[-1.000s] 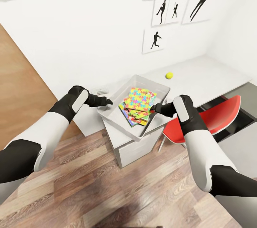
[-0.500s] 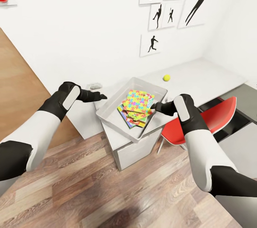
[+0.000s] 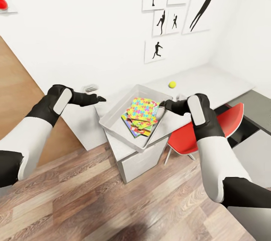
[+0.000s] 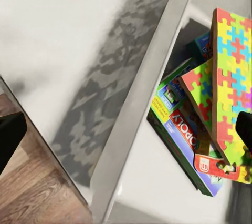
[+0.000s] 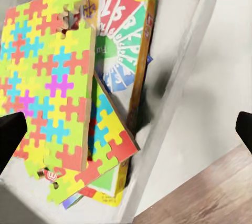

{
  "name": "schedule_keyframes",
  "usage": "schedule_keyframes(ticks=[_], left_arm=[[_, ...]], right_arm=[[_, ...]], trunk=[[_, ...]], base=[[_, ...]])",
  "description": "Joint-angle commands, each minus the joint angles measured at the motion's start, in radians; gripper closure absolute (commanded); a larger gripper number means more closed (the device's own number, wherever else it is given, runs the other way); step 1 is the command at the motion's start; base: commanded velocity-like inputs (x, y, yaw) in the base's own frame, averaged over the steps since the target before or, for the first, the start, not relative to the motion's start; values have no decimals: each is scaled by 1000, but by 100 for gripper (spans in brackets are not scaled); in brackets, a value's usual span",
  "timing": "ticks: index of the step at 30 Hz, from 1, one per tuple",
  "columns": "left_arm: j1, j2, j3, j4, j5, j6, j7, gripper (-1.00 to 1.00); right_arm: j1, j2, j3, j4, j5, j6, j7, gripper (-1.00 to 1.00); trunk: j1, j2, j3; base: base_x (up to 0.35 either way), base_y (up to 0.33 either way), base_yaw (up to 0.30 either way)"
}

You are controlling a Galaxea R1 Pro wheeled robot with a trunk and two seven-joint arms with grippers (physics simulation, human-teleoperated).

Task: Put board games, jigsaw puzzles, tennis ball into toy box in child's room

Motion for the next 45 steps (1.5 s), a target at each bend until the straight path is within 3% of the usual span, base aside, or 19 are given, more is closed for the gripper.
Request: schedule_keyframes(ticks=[1, 3, 4, 7, 12, 13, 14, 15, 17, 18, 19, 20, 23, 25, 31, 45], left_arm=[[-1, 22, 8, -11, -8, 13, -40, -100], [-1, 45, 16, -24, -8, 23, -73, -100], [-1, 68, 21, -34, -8, 31, -108, -100], [-1, 103, 26, -45, -7, 40, -160, -100], [-1, 161, 29, -54, -7, 59, -254, -100], [-1, 184, 30, -56, -7, 65, -295, -100], [-1, 195, 30, -57, -7, 67, -316, -100], [-1, 214, 31, -58, -7, 70, -357, -100], [-1, 230, 32, -59, -7, 72, -397, -100], [-1, 244, 32, -61, -7, 74, -434, -100], [-1, 250, 31, -61, -8, 75, -450, -100], [-1, 258, 31, -62, -8, 76, -479, -100], [-1, 265, 29, -63, -8, 76, -512, -100], [-1, 270, 28, -63, -8, 76, -535, -100], [-1, 273, 29, -63, -8, 76, -551, -100], [0, 276, 29, -63, -10, 77, -632, -100]], right_arm=[[0, -3, -3, -32, -27, 3, -10, -100], [2, -15, -2, -64, -49, 3, -9, -100], [8, -33, -1, -95, -78, 3, -8, -100], [21, -65, 2, -143, -137, 3, -7, -100], [53, -124, 3, -219, -271, 3, -6, -100], [71, -153, 3, -249, -332, 3, -6, -100], [81, -169, 4, -263, -364, 3, -6, -100], [104, -204, 4, -290, -429, 3, -6, -100], [128, -241, 5, -313, -495, 3, -6, -100], [154, -277, 5, -331, -563, 3, -5, -100], [168, -294, 5, -338, -597, 3, -5, -100], [194, -327, 4, -348, -664, 3, -5, -100], [233, -369, 4, -358, -755, 3, -5, -100], [280, -409, 4, -364, -837, 3, -5, -100], [320, -435, 2, -367, -887, 3, -5, -100], [329, -441, 2, -372, -897, 3, -5, -100]], trunk=[[1, -2, 0], [1, -2, 3], [1, -2, 5], [1, -2, 9], [1, -2, 17], [1, -2, 19], [1, -2, 21], [1, -2, 22], [1, -2, 25], [1, -2, 27], [1, -2, 29], [1, -2, 30], [1, -2, 32], [1, -2, 33], [1, -2, 34], [1, -2, 34]], base=[[0, 0, -67], [0, 0, -68], [0, 0, -68], [0, 0, -71], [0, 0, -75], [0, 0, -77], [0, 0, -78], [0, 0, -78], [0, 0, -78], [0, 0, -79], [0, 0, -77], [0, 0, -69], [0, 0, -48], [0, 0, -20], [0, 0, -7], [0, 0, 0]])
